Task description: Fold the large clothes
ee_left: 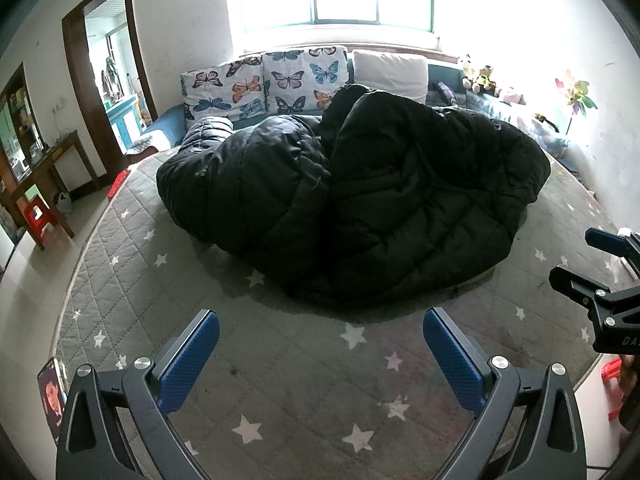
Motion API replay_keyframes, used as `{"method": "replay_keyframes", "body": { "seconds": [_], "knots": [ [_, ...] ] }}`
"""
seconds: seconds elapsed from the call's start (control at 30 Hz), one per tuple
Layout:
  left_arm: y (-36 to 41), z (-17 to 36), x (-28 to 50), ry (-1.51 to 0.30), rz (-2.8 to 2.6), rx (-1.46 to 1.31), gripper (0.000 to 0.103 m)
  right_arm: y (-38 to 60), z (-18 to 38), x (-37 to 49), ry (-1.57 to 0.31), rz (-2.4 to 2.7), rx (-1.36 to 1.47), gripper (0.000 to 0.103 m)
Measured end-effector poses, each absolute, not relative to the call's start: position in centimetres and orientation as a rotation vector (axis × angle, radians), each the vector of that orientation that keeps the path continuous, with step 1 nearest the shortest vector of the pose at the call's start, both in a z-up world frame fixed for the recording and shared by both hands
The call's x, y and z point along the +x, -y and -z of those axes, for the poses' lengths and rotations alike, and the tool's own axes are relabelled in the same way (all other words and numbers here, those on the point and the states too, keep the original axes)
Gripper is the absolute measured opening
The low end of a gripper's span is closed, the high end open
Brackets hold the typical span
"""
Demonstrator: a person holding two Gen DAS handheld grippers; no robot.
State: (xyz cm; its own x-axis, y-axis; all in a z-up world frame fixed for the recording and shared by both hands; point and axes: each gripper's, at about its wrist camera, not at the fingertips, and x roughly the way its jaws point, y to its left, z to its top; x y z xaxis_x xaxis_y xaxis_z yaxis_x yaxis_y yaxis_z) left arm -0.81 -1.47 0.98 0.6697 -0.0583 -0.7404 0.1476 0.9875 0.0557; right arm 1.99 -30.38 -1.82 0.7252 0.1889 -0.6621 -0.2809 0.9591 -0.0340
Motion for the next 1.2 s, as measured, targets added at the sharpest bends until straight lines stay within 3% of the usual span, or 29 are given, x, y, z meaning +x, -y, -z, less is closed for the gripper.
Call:
{"method": "replay_keyframes", "body": {
  "seconds": [1.2],
  "knots": [
    [1.2, -0.4, 1.2, -0.855, 0.103, 0.116, 0.103, 29.3, 1.9, 3.0, -0.708, -0.281, -0.154, 0.103]
  ]
}}
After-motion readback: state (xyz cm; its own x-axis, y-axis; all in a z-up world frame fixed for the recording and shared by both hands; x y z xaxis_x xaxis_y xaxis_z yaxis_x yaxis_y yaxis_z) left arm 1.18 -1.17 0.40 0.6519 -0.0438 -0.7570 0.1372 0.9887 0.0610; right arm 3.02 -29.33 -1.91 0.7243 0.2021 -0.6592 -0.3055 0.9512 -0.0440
